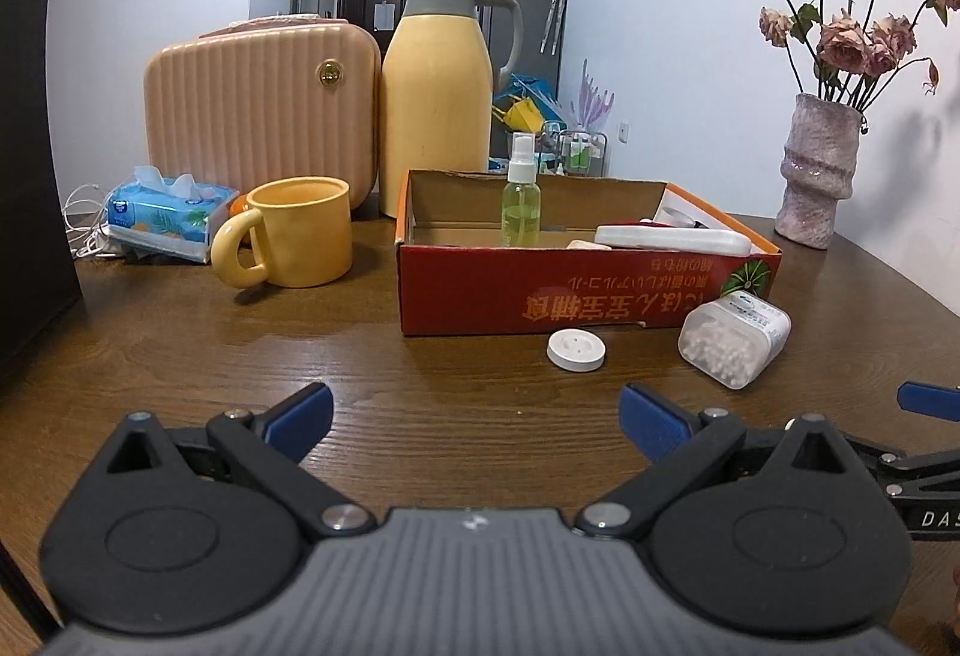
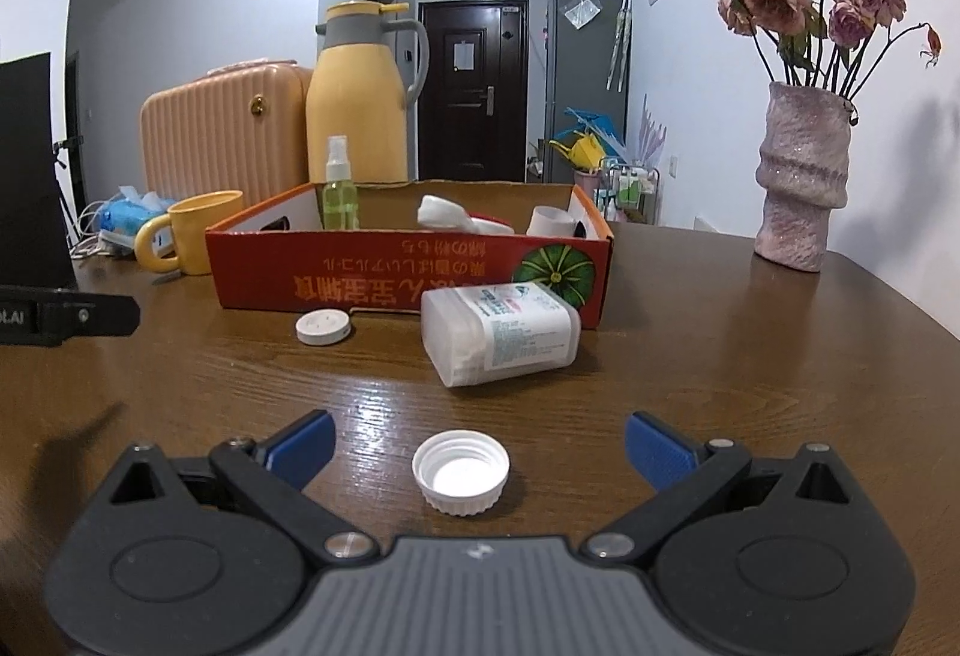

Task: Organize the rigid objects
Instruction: 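Move the right tool to the large white screw cap and close on it, then hold the white screw cap in the right tool while the left tool grasps the white bead container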

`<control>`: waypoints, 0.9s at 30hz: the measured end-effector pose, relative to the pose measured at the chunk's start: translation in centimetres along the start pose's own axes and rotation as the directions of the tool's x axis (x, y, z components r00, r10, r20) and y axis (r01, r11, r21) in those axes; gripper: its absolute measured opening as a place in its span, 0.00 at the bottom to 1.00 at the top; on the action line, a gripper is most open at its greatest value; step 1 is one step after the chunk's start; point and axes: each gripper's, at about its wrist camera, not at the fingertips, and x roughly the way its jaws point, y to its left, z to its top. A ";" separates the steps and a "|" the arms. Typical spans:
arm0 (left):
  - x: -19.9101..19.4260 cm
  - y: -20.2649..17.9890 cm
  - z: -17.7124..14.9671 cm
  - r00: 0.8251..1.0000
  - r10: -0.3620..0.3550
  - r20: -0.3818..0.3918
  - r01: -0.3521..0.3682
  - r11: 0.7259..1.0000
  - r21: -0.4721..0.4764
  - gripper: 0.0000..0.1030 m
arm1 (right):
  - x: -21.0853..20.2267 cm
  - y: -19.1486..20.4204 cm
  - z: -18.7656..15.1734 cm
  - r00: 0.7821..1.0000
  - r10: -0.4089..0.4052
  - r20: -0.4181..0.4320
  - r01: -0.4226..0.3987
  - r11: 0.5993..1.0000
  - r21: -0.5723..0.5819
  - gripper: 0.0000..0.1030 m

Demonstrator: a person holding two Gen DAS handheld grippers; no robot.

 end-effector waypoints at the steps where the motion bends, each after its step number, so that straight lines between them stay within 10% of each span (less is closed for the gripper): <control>1: 0.0 0.0 0.0 1.000 0.000 -0.002 0.000 1.000 0.000 1.00 | 0.1 0.0 0.0 1.000 0.000 -0.005 0.000 1.000 -0.002 1.00; 15: 0.5 -0.2 -0.3 0.999 -0.018 -0.040 0.018 1.000 -0.005 1.00 | 2.8 -0.4 0.0 0.988 0.059 -0.142 -0.054 0.998 0.038 0.69; 19: 0.7 -0.2 -0.3 0.999 -0.020 -0.047 0.019 1.000 -0.006 1.00 | 3.5 -0.6 0.0 0.983 0.094 -0.161 -0.086 0.995 0.055 0.38; 27: 0.9 -0.2 -0.3 0.998 -0.019 -0.053 0.018 1.000 -0.009 1.00 | 2.3 -0.9 0.3 0.991 0.094 -0.093 -0.088 0.994 0.064 0.38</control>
